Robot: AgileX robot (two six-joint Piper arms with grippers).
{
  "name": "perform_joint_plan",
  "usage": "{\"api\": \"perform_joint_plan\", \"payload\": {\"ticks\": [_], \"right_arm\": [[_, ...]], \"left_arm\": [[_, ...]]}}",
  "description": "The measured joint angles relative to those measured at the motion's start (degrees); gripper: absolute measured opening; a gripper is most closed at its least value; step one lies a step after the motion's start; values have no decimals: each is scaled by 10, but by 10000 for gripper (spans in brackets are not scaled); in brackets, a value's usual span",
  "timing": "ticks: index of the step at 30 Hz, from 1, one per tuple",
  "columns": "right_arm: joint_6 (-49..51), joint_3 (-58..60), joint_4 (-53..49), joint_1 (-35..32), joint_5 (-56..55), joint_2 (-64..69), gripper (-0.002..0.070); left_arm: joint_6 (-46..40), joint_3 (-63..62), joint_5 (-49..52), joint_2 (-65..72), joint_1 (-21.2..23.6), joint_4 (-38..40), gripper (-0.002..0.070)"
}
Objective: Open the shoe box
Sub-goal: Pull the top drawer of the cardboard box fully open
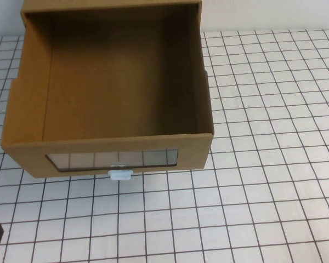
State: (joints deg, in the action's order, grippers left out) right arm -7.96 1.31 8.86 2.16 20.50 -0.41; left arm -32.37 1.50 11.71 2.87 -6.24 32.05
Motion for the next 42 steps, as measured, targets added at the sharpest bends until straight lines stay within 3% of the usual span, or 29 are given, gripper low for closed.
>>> {"api": "perform_joint_plan", "payload": {"ticks": [28,31,36,42], "right_arm": [[-7,0,6,0,18,0,-13],[-7,0,6,0,18,0,-13],[-7,0,6,0,18,0,-13],[-7,0,6,0,21,-1,-13]], "left_arm": [[-1,0,0,0,0,-1,-3],[25,0,-14,0,0,-38,-2],[219,0,-45,-23,25,-237,-3],[275,0,15,-35,40,-299,-2]]}}
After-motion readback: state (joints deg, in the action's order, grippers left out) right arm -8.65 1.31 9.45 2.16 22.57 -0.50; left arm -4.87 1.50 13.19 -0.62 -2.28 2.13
